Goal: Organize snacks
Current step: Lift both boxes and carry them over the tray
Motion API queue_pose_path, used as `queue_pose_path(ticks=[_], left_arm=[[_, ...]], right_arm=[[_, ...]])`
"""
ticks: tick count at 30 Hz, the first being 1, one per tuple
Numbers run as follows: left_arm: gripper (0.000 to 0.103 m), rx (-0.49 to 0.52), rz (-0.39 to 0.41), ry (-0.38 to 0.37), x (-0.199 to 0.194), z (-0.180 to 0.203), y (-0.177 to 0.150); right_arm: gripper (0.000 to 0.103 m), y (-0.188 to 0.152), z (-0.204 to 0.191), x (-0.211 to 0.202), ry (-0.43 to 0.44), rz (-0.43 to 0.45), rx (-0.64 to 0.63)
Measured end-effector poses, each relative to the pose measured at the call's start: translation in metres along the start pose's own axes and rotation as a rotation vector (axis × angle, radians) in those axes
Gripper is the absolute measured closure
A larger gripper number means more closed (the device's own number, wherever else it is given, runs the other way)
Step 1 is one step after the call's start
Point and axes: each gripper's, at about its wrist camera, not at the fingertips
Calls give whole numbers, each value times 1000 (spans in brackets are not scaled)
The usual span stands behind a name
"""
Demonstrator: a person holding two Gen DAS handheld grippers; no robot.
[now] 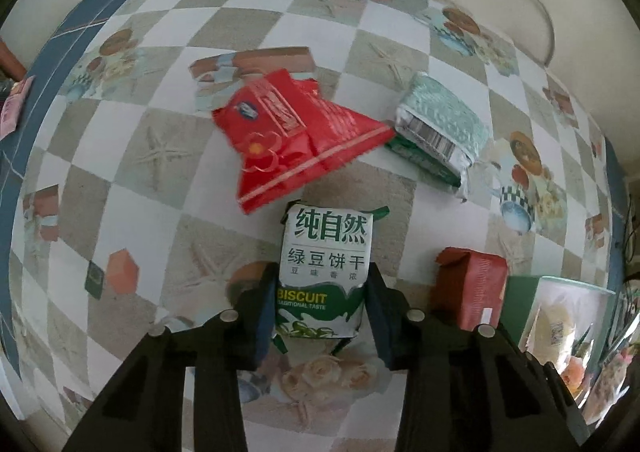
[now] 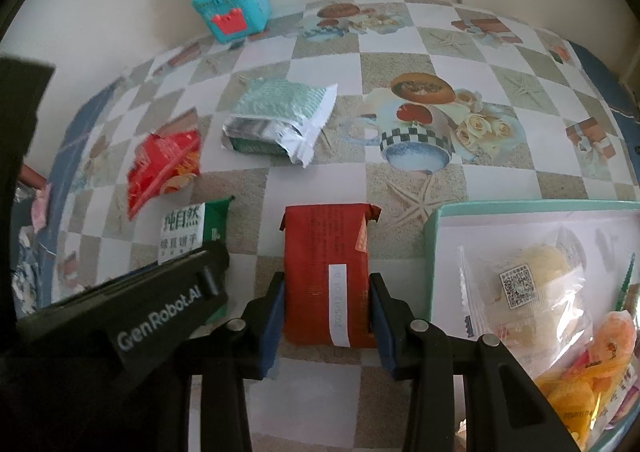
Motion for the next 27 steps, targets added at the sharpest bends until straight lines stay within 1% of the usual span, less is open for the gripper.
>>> queue_pose_path(ticks=[3, 8, 12, 14, 16, 18, 20, 23, 27], left_arm=[[60, -20, 37, -10, -19, -9, -1], [60, -31, 126, -20, -61, -12, -1], [60, -8, 177, -20, -88, -3, -4], [60, 3, 191, -43, -99, 3, -8], [60, 20, 201, -65, -106, 13, -10], [60, 47, 207, -74, -112, 26, -12], [60, 80, 207, -77, -113, 44, -10], [60, 142, 197, -94, -115, 71, -13], [60, 226, 167, -118, -111, 109, -18]], right_arm=[[61, 2, -2, -15, 31, 24, -11], [61, 9, -3, -52, 62, 89, -10], [61, 16, 12, -79, 62, 127, 29], [61, 20, 22, -88, 58, 135, 57], [61, 25, 35, -96, 37, 148, 85], [61, 32, 55, -103, 1, 161, 124], [61, 36, 76, -110, -15, 166, 175], [61, 42, 116, -119, -31, 174, 269], [61, 44, 159, -131, -100, 198, 346]])
Point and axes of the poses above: each gripper's, at about its wrist camera, not at the fingertips, and x roughly the way its jaws point, z to its right, y to its top, and after that the axes turned 15 degrees about x, right-handed
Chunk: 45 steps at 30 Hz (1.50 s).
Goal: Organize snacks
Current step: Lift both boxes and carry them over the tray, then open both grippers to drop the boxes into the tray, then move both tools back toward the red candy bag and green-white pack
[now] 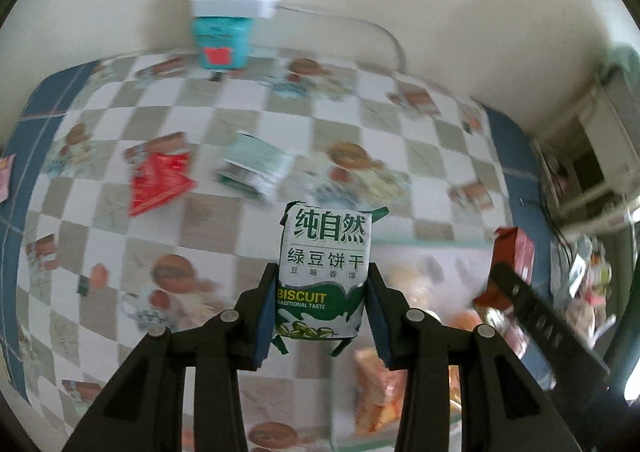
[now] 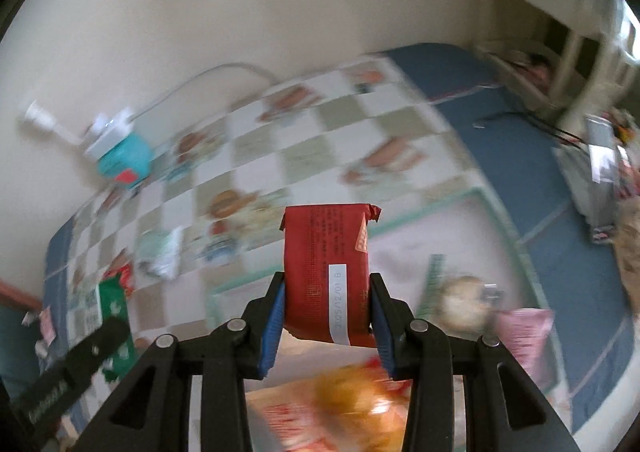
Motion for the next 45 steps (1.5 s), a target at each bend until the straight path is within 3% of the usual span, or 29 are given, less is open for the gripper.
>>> queue_pose_path(ticks=[10, 18, 20, 25, 29, 31, 36, 39, 42, 45], left_arm=[[60, 205, -103, -49, 31, 90, -10], [60, 243, -169, -45, 52, 108, -15], [54, 231, -165, -48, 50, 105, -14], [50, 164, -132, -52, 40, 82, -8], [37, 88, -93, -28, 27, 53, -3], [28, 41, -79, -2, 23, 34, -1], [24, -95, -53, 94, 16, -28, -5], [13, -179, -49, 147, 14, -63, -13], [13, -266, -51, 210, 11, -103, -26], [13, -327, -61, 235, 10, -131, -38]], right_arm=[[61, 25, 64, 4, -118, -1, 104], [60, 20, 75, 32, -155, -85, 108], [59, 19, 74, 32, -156, -82, 104], [48, 20, 67, 24, -152, -60, 87], [45, 18, 50, 18, -137, -45, 57], [37, 14, 36, 15, -123, -38, 31], [34, -4, -4, 18, -81, -49, -57], [33, -18, -30, 19, -57, -59, -114], [25, -33, -53, 19, -40, -60, -165], [23, -46, -72, 18, -22, -64, -208]])
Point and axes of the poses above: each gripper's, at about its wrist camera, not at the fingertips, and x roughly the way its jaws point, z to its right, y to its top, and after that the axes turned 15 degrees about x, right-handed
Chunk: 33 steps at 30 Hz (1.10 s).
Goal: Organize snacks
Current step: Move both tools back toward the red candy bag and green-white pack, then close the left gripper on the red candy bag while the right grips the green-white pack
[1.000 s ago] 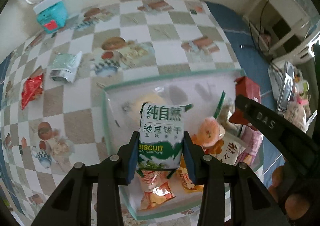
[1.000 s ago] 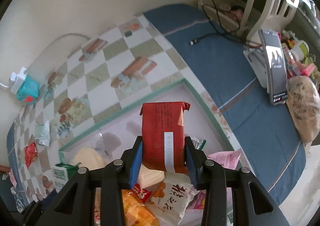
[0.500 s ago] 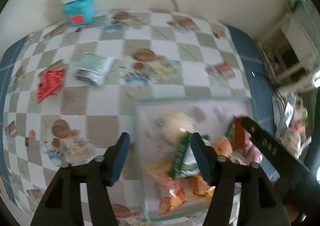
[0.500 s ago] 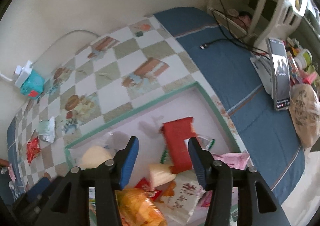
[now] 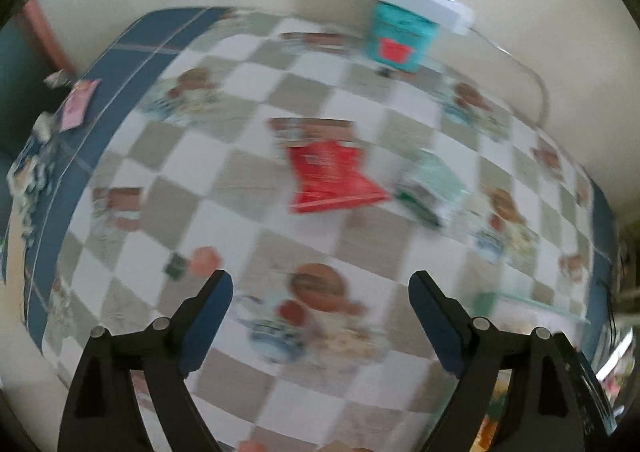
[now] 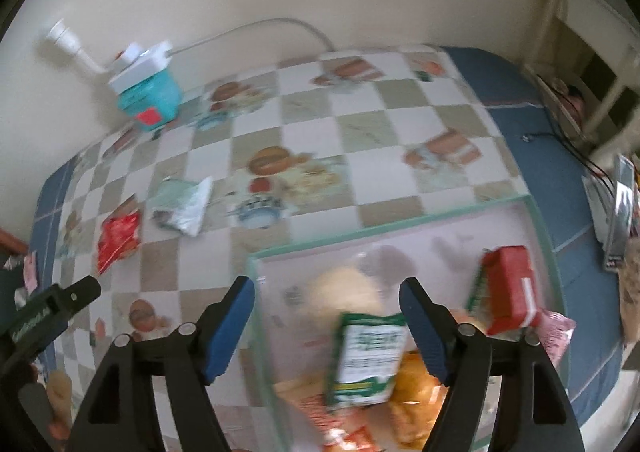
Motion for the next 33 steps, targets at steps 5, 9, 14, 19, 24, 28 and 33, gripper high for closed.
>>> queue_pose_path(ticks=[5, 9, 14, 19, 24, 28, 33], left_arm=[[13, -80, -14, 34, 7, -43, -4], [13, -116, -5, 44, 7, -65, -4], [12, -138, 15, 31, 11, -81, 1], [4, -138, 18, -10, 20, -85, 6], [4, -97, 26, -88, 29, -81, 20], [4, -60, 27, -156, 32, -81, 47], [4, 37, 15, -100, 41, -71, 73]], right_arm=[[20, -10, -26, 1, 38, -4, -35], [2, -16, -42, 6, 66, -4, -53], [2, -22, -58, 15, 85, -9, -69], [2, -25, -67, 25, 141, -23, -49], [2, -19, -86, 32, 148, -2, -63], [2, -3, -102, 44, 160, -34, -60], [2, 16, -130, 61, 143, -36, -94]])
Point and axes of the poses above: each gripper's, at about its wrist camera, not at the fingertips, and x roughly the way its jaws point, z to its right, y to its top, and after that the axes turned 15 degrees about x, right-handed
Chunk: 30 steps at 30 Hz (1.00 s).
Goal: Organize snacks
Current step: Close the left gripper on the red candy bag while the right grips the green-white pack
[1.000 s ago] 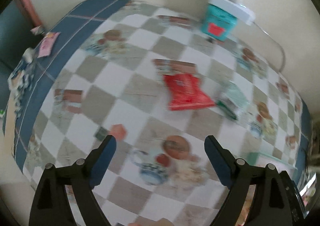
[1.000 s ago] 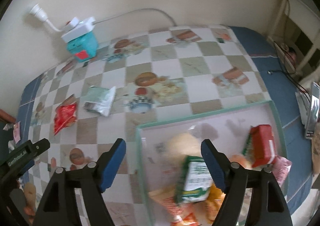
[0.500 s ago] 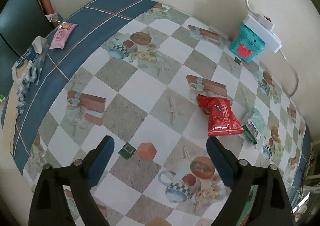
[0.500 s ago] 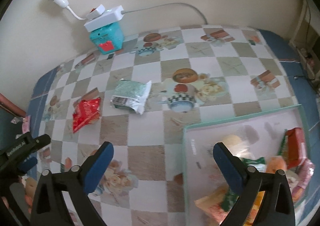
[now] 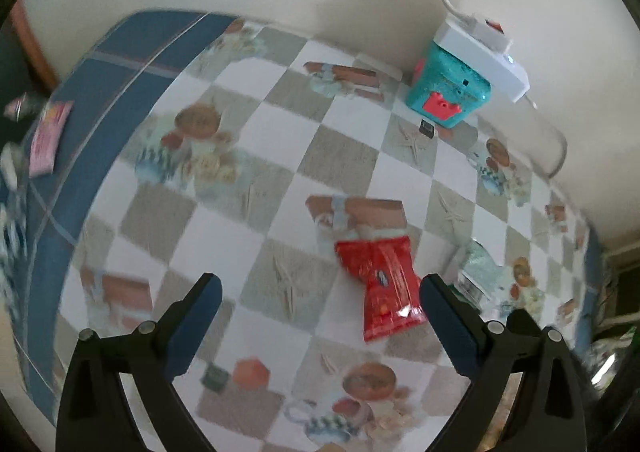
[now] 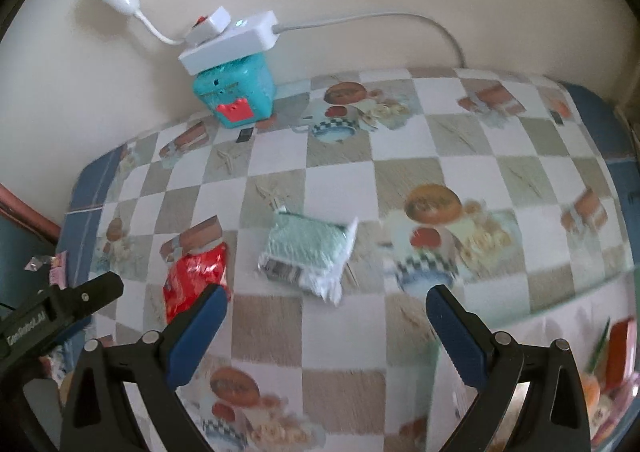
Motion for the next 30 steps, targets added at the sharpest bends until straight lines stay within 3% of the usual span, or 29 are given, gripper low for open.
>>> queue_pose_path(ticks=[2, 7, 10, 21, 24, 26, 30], left_arm=[[4, -4, -34, -17, 11, 0, 4], [4, -77, -104, -152, 39, -2, 13], [4, -73, -128, -143, 47, 4, 17], [6, -68, -199, -169, 76, 24, 20], [18, -84, -206, -183, 80, 28, 20], [42, -88, -221, -182, 83, 31, 19], [53, -84, -216, -164, 87, 43, 14]], right_arm=[[2, 4, -7, 10, -6, -7, -13], [3, 8, -20, 41, -51, -24, -45], [4, 10, -26, 56, -81, -33, -68], [28, 11, -24, 82, -79, -89, -55], [31, 12, -23, 81, -81, -85, -63], [33, 12, -20, 80, -74, -85, -68], [36, 11, -13, 75, -67, -91, -62]])
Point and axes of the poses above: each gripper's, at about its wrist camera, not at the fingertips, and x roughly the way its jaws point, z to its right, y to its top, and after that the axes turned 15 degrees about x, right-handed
